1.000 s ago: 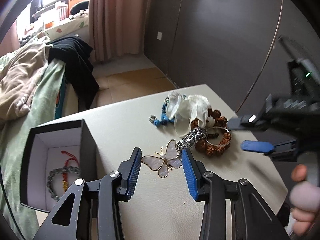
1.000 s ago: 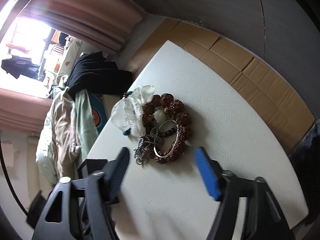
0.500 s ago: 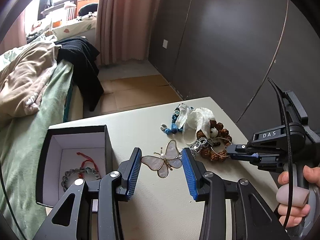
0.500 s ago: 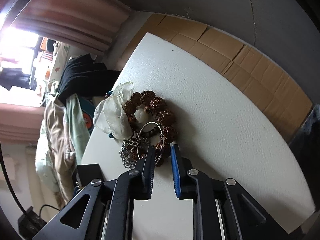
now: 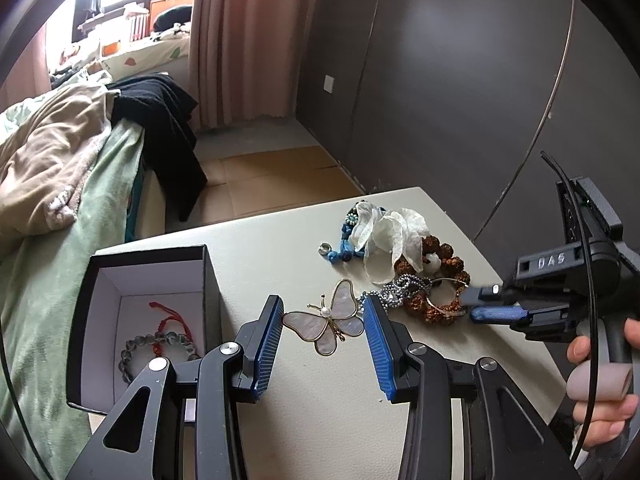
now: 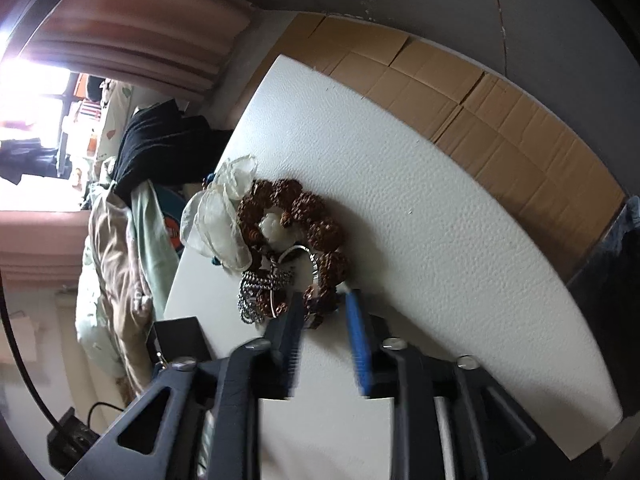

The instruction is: Organize jewelry

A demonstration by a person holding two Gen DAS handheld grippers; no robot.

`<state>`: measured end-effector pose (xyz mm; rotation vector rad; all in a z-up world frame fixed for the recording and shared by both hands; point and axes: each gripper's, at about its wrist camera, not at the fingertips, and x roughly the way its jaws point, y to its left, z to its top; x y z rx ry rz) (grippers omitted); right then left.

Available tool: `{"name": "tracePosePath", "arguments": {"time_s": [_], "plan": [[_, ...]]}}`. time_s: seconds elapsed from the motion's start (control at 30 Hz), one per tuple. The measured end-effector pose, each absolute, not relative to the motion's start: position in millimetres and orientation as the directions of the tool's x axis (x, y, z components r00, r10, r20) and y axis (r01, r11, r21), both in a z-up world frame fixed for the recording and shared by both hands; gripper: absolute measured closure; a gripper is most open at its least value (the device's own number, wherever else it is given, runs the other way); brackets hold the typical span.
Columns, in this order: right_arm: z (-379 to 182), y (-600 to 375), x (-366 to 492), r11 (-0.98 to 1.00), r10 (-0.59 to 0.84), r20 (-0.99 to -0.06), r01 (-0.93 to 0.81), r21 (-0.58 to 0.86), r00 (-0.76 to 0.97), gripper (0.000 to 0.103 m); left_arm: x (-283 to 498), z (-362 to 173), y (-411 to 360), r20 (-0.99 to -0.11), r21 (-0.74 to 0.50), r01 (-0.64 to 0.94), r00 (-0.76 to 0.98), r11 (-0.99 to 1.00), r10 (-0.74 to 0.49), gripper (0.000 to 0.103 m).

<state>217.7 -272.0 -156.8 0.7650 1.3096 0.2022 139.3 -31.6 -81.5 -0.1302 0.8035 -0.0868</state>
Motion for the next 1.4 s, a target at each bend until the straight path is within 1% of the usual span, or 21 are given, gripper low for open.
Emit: {"name": "tracePosePath", "arguments": {"time_s": [0.03, 0.3, 0.37, 0.43, 0.5, 0.57, 0.63, 0.7, 0.8, 0.9, 1.17, 1.4], "plan": [[-155.7, -273.6, 217.4, 0.74, 0.544, -0.787, 0.277, 0.613, 0.289, 0.06, 139.7, -81.7, -31.9, -0.712, -0.148, 0.029, 0.691, 0.989, -0.127, 0.06], [-139.2, -269.8, 216.6, 0.752, 0.53, -0.774, 0.229, 0.618, 0.346, 0.06, 137.6, -83.4, -36.7, -0.716, -0.136, 0.039, 0.686, 0.99, -0.125, 0.06], [-138.9, -267.4, 216.6, 0.751, 0.534, -0.772, 0.225, 0.62, 0.345, 0.062, 137.6, -83.4, -36.4, -0.717, -0.134, 0.039, 0.686, 0.99, -0.124, 0.06], [-140.3, -265.7, 216.7, 0.749, 0.54, -0.77, 0.223, 0.624, 0.341, 0.072, 137.5, -83.0, -35.6, -0.717, -0.135, 0.037, 0.686, 0.99, -0.123, 0.06], [-141.7, -262.3, 217.1, 0.753, 0.541, -0.772, 0.217, 0.621, 0.334, 0.077, 138.0, -82.4, -35.4, -0.716, -0.136, 0.036, 0.687, 0.99, -0.124, 0.06], [-142.5, -260.7, 217.5, 0.763, 0.526, -0.781, 0.219, 0.608, 0.336, 0.079, 137.9, -81.6, -34.9, -0.714, -0.137, 0.035, 0.689, 0.99, -0.123, 0.06], [-142.3, -259.7, 218.1, 0.775, 0.509, -0.791, 0.219, 0.593, 0.341, 0.086, 137.6, -81.3, -34.0, -0.713, -0.137, 0.034, 0.69, 0.99, -0.123, 0.06], [-142.0, -258.5, 219.0, 0.788, 0.492, -0.801, 0.217, 0.577, 0.342, 0.088, 137.3, -81.1, -33.9, -0.713, -0.138, 0.034, 0.69, 0.99, -0.123, 0.06], [-142.8, -259.0, 220.6, 0.802, 0.473, -0.812, 0.215, 0.558, 0.342, 0.094, 137.2, -81.0, -33.9, -0.713, -0.137, 0.035, 0.691, 0.99, -0.123, 0.06], [-143.2, -259.5, 221.1, 0.804, 0.469, -0.812, 0.212, 0.555, 0.347, 0.098, 136.8, -80.1, -32.6, -0.71, -0.139, 0.032, 0.693, 0.99, -0.122, 0.06], [-118.3, -258.7, 214.9, 0.77, 0.527, -0.737, 0.128, 0.625, 0.424, 0.099, 130.2, -66.1, -16.7, -0.683, -0.153, 0.006, 0.722, 0.988, -0.11, 0.06], [-97.6, -240.6, 209.2, 0.705, 0.63, -0.636, 0.017, 0.709, 0.445, 0.099, 121.2, -53.0, 13.2, -0.652, -0.188, -0.06, 0.754, 0.98, -0.079, 0.06]]}}
